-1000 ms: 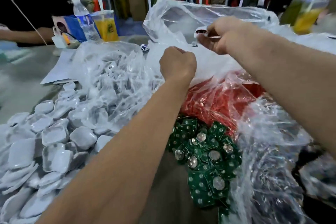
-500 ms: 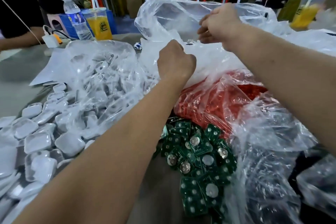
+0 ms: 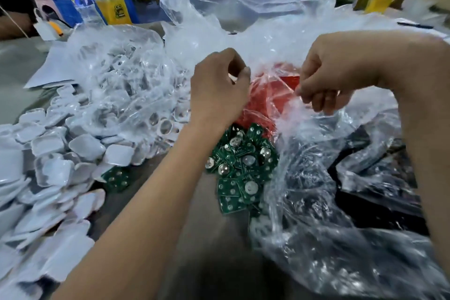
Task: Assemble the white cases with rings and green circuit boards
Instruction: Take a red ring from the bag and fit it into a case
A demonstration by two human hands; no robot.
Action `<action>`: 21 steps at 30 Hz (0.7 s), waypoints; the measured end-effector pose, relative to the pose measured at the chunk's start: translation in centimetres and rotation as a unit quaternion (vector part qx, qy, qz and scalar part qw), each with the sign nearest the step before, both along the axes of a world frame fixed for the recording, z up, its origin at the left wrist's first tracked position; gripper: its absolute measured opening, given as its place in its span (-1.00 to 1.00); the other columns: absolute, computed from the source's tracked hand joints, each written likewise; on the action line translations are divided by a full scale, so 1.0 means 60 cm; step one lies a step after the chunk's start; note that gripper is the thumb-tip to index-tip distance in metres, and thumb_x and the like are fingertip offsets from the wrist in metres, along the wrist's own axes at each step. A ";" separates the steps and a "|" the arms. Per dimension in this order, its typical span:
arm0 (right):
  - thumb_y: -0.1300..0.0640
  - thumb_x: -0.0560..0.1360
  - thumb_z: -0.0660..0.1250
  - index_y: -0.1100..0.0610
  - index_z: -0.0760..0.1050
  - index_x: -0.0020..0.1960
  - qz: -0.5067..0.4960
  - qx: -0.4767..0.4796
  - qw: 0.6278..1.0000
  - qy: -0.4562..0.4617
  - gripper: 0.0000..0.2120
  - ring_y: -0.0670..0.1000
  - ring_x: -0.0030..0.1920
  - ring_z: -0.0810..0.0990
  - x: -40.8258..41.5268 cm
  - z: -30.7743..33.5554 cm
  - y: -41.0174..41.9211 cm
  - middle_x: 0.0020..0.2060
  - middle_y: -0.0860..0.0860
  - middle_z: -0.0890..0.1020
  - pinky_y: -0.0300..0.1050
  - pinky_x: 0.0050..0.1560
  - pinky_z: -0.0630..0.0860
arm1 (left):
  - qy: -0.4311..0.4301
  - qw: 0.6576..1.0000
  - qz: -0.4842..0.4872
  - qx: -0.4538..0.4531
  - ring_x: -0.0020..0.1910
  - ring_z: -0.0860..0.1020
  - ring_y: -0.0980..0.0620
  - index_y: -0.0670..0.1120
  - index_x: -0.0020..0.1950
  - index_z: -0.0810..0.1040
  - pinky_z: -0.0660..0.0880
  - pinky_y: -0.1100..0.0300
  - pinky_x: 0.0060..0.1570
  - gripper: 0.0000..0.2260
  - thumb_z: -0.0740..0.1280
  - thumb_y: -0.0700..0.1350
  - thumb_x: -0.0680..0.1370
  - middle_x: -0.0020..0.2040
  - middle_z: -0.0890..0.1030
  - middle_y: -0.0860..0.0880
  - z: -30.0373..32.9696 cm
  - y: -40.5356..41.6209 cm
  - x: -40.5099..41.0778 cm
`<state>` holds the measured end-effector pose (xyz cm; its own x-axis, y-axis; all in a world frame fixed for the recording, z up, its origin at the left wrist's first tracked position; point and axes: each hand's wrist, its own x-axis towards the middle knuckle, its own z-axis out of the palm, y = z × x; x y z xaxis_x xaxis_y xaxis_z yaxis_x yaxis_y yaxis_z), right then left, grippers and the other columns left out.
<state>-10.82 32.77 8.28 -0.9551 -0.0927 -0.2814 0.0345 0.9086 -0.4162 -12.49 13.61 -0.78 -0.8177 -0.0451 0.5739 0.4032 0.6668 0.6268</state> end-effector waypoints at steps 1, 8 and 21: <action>0.28 0.59 0.41 0.33 0.67 -0.23 -0.008 0.016 1.000 -0.004 -0.76 0.07 -0.48 0.68 0.023 -0.002 0.013 -0.39 0.17 0.70 -0.17 -0.51 0.57 | -0.017 0.999 -0.032 0.019 -0.22 0.60 0.12 -0.02 -0.16 0.60 0.58 0.11 -0.13 -0.89 0.39 -0.07 0.56 -0.20 0.64 0.11 -0.002 0.002 0.017; 0.23 0.56 0.44 0.09 0.70 -0.24 0.014 0.127 0.992 -0.003 -0.79 -0.12 -0.40 0.70 0.113 -0.045 0.030 -0.39 -0.03 0.72 -0.14 -0.19 0.65 | -0.118 0.988 -0.090 -0.042 -0.18 0.64 0.04 -0.05 -0.12 0.63 0.63 0.01 -0.06 -0.86 0.40 -0.04 0.61 -0.20 0.66 0.03 -0.039 0.024 0.073; 0.22 0.60 0.30 0.11 0.67 0.15 0.237 -0.038 0.924 0.297 -0.79 0.06 0.16 0.62 0.007 -0.089 -0.309 0.11 0.07 0.70 -0.06 0.21 0.51 | -0.224 0.938 0.178 -0.194 0.14 0.61 -0.24 -0.11 0.12 0.71 0.55 -0.01 0.17 -0.77 0.35 -0.26 0.53 0.11 0.69 -0.21 -0.002 -0.277 0.023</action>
